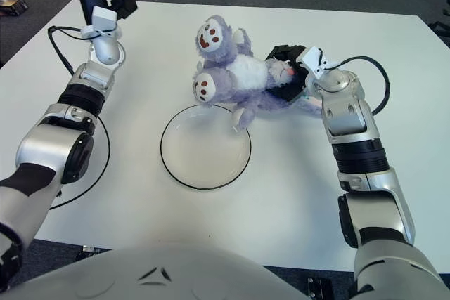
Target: Put the doll into the plate.
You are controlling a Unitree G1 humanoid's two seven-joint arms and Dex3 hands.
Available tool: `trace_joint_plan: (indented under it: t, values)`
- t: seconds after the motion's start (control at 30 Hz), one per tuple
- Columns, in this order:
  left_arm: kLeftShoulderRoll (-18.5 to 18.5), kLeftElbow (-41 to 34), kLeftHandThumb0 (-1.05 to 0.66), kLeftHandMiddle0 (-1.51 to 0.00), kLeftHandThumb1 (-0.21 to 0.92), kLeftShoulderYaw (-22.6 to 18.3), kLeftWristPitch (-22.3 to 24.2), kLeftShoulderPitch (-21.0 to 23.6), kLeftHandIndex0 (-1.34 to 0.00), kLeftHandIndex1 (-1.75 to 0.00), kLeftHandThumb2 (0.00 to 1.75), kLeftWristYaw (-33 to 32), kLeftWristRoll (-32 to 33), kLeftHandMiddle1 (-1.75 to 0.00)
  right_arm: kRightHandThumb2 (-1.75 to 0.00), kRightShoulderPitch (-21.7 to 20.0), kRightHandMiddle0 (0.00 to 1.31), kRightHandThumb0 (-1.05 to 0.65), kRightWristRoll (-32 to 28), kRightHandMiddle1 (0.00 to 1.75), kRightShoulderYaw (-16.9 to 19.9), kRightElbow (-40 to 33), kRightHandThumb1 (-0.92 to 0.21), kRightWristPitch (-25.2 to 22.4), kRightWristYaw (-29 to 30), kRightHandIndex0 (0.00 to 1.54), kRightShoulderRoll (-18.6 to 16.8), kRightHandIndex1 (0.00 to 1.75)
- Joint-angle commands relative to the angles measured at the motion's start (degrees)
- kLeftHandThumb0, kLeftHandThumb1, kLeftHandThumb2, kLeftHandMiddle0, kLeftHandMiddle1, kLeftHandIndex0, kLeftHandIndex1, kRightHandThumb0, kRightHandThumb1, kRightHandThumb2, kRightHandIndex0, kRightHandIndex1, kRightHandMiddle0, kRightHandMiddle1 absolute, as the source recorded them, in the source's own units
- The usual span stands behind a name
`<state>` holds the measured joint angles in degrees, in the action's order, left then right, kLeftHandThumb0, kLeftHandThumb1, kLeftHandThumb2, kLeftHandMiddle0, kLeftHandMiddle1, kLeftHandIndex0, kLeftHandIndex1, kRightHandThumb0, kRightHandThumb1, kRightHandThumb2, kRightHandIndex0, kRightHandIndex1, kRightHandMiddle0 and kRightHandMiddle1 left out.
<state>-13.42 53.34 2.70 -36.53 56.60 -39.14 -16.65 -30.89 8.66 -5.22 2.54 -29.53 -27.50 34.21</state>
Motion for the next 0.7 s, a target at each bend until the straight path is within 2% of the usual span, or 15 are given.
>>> trace_joint_plan:
  t: [0.0,0.03,0.1,0.17,0.33,0.43,0.57,0.67]
  values:
    - [0.66,-0.28,-0.69,-0.03,0.92,-0.51,-1.64,0.04,0.00,-1.08,0.94,-1.10,-0.79,-1.04,-1.58,-1.58,1.05,0.56,-0.50,1.75,0.79,0.05,-0.10,0.10,-0.30,0.79,-0.25,1.75]
    - [0.47,0.33,-0.68,-0.03,0.92,-0.46,-2.81,-0.16,0.00,-1.09,0.94,-1.74,-1.29,-1.04,-1.58,-1.53,1.05,0.56,-0.49,1.75,0.71,-0.17,-0.10,0.36,-0.28,0.79,-0.22,1.75]
    - [0.34,1.53,-0.69,-0.01,0.92,-0.22,-4.49,-0.49,0.00,-1.24,0.95,-2.91,-2.16,-1.05,-1.58,-1.44,1.05,0.56,-0.39,1.75,0.55,-0.29,-0.10,1.08,-0.33,0.79,-0.02,1.75]
    - [0.26,2.56,-0.69,-0.01,0.92,0.00,-5.20,-0.65,0.00,-1.31,0.96,-3.69,-2.89,-1.04,-1.58,-1.54,1.05,0.56,-0.15,1.75,0.26,-0.22,-0.10,1.64,-0.45,0.79,0.13,1.75]
    - [-0.21,4.42,-0.69,0.00,0.92,1.02,-4.74,-3.17,0.00,-1.37,0.94,-4.25,-5.13,-0.94,-1.58,-2.41,1.05,0.56,-0.43,1.75,0.33,-0.96,-0.10,0.57,-0.43,0.79,-0.56,1.75]
    - [0.16,5.55,-0.69,0.00,0.92,1.44,-1.77,-4.42,0.00,-1.37,0.93,-2.86,-5.49,-0.93,-1.58,-3.51,1.05,0.56,0.33,1.75,-0.30,-3.14,-0.10,-1.45,-0.34,0.79,-0.68,1.75]
    - [0.90,11.10,-0.67,0.00,0.92,2.64,2.95,-5.37,0.00,-1.43,0.90,-0.70,-5.99,-1.04,-1.58,-5.28,1.05,0.56,0.76,1.75,-1.10,-6.40,-0.10,-5.23,-1.07,0.79,-0.52,1.75]
    - [0.40,13.75,-0.67,0.00,0.92,3.88,6.12,-4.95,0.00,-1.36,0.91,0.79,-7.00,-1.07,-1.58,-6.38,1.05,0.56,0.72,1.75,-1.54,-6.97,-0.10,-5.94,-1.64,0.79,-0.36,1.75]
